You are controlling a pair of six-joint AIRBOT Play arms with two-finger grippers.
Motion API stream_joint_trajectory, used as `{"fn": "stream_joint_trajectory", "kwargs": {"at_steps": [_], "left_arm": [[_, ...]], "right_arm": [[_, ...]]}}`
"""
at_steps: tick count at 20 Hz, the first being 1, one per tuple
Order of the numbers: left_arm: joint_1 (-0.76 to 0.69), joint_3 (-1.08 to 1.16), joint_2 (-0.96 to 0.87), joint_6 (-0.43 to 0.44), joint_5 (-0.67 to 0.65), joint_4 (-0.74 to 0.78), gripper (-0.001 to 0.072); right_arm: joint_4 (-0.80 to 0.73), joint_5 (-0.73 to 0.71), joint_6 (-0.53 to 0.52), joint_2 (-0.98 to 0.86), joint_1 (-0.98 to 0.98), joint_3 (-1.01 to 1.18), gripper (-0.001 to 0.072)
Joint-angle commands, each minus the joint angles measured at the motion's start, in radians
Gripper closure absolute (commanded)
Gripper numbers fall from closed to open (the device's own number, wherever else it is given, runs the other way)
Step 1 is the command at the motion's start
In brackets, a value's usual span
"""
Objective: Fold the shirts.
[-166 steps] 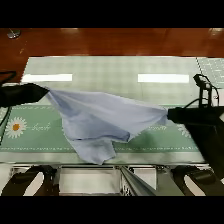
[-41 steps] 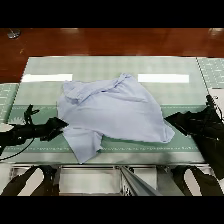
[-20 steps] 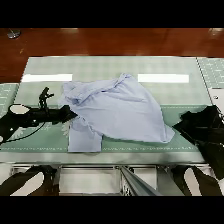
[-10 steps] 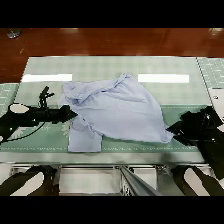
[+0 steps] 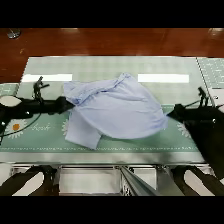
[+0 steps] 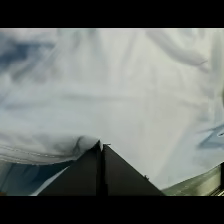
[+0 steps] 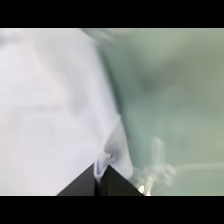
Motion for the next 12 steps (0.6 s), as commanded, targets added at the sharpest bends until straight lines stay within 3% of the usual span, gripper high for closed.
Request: {"fn": "stream_joint_trajectory", "kwargs": {"at_steps": [1, 6, 12], "left_arm": [[0.011, 0.267, 0.069, -0.004, -0.044, -0.008, 0.0692], [0.072, 0.780, 0.196, -0.053, -0.063, 0.053, 0.0693], [0.189, 1.074, 0.424, -0.172, -0.185, 0.482, 0.0693]], "right_arm": [[0.012, 0.067, -0.005, -0.005, 0.064, 0.371, 0.0697], [-0.078, 0.082, 0.050, 0.061, 0.103, 0.939, 0.0697], [-0.219, 0.141, 0.079, 0.334, 0.102, 1.059, 0.0699]]}}
